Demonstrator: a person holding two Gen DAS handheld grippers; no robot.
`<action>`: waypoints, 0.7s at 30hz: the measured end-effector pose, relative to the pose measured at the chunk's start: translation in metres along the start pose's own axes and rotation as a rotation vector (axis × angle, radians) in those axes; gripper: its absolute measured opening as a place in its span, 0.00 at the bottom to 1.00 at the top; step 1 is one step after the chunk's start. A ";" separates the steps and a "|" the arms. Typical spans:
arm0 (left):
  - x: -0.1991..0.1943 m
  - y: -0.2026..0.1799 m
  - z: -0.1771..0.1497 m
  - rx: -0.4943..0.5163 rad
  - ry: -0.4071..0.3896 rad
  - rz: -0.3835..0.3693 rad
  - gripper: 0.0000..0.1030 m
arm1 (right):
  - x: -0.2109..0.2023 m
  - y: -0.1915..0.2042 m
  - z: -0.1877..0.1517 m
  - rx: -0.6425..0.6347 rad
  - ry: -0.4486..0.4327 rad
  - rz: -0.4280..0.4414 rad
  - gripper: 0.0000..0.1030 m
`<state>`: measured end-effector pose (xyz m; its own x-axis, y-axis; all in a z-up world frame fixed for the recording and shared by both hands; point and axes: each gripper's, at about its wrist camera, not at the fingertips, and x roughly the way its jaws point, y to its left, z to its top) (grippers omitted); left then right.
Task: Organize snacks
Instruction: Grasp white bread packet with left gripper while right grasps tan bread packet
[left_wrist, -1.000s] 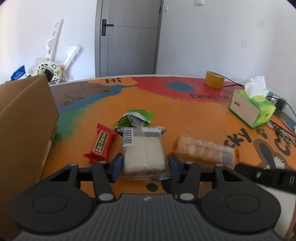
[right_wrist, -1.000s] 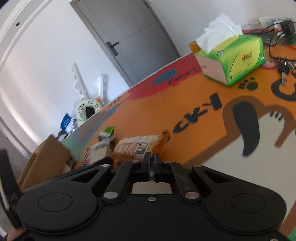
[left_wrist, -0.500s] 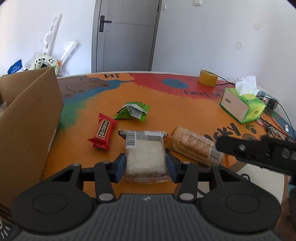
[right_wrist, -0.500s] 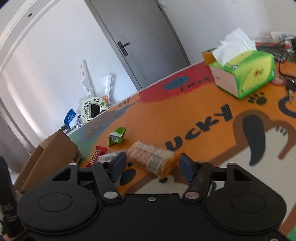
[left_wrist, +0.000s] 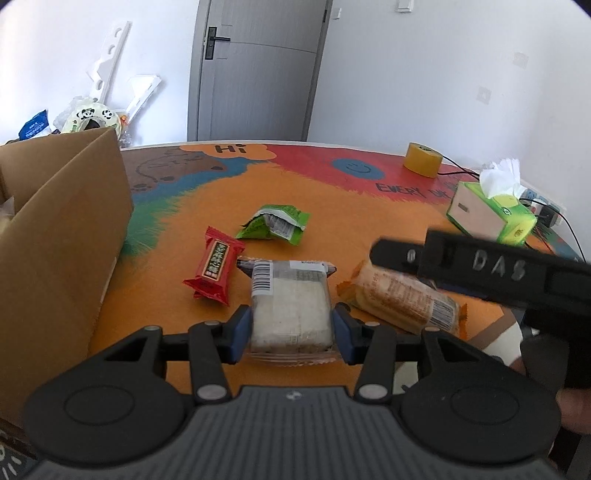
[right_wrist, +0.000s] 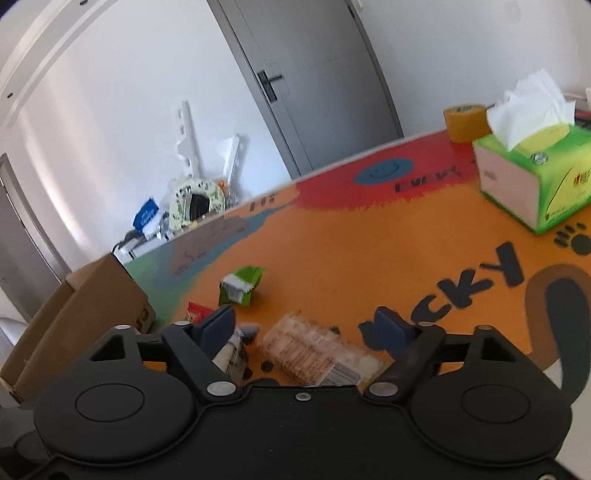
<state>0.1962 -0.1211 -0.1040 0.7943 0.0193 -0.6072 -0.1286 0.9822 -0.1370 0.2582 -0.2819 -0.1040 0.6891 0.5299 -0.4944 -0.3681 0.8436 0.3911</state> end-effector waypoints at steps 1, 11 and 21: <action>0.000 0.001 0.000 -0.001 -0.002 0.003 0.45 | 0.001 -0.001 -0.001 0.008 0.012 0.000 0.67; -0.003 -0.003 -0.004 0.034 -0.014 0.016 0.44 | -0.013 -0.002 -0.017 0.025 0.058 0.018 0.35; -0.018 0.004 -0.003 0.001 -0.020 -0.008 0.42 | -0.037 0.002 -0.023 0.013 0.022 0.003 0.21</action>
<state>0.1794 -0.1182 -0.0959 0.8068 0.0147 -0.5906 -0.1212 0.9825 -0.1411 0.2177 -0.2980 -0.1028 0.6745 0.5339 -0.5100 -0.3616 0.8411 0.4023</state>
